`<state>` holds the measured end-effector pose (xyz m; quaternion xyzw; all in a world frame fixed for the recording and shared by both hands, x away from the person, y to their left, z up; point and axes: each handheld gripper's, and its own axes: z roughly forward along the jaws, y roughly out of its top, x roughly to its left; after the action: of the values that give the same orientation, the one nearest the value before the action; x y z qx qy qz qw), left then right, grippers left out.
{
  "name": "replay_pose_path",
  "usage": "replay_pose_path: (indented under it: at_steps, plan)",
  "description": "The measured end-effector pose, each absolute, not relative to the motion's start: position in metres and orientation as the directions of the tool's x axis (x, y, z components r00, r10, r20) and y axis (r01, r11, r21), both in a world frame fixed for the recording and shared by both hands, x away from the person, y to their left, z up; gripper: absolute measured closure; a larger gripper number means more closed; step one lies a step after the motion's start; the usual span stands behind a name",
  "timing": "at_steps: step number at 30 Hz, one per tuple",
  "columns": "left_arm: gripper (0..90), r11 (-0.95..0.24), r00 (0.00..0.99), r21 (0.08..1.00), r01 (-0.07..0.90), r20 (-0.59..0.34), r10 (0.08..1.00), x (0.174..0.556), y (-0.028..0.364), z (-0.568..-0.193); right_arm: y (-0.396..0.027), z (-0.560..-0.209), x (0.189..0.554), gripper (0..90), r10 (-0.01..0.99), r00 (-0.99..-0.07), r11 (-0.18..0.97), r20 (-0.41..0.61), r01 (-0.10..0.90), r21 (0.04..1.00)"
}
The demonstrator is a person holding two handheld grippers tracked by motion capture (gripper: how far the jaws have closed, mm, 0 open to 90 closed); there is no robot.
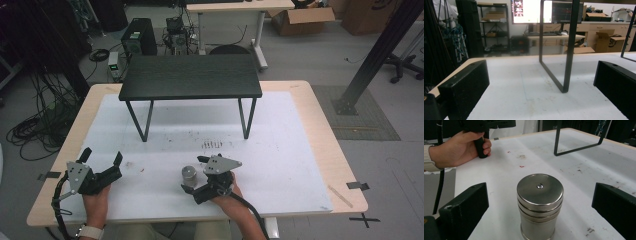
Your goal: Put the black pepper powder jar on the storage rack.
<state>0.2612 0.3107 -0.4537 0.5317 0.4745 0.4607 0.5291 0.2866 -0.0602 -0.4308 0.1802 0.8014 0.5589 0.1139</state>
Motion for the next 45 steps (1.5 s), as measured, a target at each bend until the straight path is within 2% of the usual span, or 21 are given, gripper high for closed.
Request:
replay_pose_path:
  at_steps: [14,45]
  plan:
    - [0.5,0.012,0.126,1.0,0.015,-0.014,0.992,0.261,0.311,-0.454,-0.054,-0.439,0.292,5.4,0.421,-0.906,0.331,0.043,0.198,0.923]
    - [0.5,0.013,0.126,1.0,0.014,-0.014,0.992,0.261,0.311,-0.454,-0.054,-0.445,0.293,32.5,0.409,-0.911,0.35,0.044,0.201,0.915]
